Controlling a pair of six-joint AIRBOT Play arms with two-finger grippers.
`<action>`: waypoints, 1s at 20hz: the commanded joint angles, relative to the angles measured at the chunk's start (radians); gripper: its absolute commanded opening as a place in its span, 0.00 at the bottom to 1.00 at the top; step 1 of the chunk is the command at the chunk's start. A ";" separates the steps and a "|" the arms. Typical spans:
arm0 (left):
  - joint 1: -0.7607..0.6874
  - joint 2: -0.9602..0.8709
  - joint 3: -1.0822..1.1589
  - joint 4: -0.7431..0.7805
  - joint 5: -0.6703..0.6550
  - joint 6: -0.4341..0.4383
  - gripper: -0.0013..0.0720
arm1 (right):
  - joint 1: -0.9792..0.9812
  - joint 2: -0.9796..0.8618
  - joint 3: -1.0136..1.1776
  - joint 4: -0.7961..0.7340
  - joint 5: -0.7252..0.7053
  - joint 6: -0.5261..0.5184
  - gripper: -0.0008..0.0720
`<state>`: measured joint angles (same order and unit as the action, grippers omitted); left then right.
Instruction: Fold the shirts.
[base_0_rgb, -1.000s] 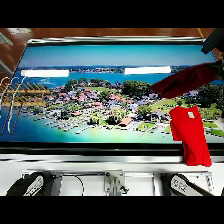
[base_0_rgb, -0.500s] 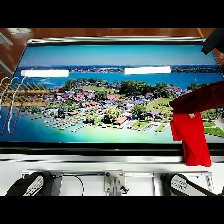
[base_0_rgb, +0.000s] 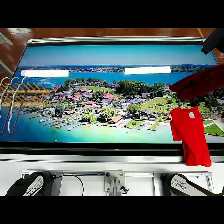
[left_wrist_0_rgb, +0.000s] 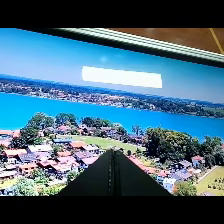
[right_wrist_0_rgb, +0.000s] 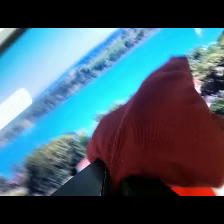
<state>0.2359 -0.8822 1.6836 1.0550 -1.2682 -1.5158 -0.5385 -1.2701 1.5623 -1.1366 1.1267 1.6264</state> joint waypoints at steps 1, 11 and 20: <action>0.000 -0.001 0.000 0.000 0.001 0.000 0.06 | -0.001 -0.001 -0.001 -0.189 0.186 -0.010 0.09; 0.000 0.000 0.000 0.000 0.000 0.000 0.06 | -0.081 0.011 -0.114 -0.488 0.591 -0.001 0.09; 0.000 0.000 0.000 0.000 0.000 0.000 0.06 | -0.146 0.185 -0.615 -0.603 0.417 0.017 0.09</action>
<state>0.2356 -0.8822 1.6836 1.0542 -1.2686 -1.5162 -0.6731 -1.1206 1.0801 -1.6913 1.6043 1.6241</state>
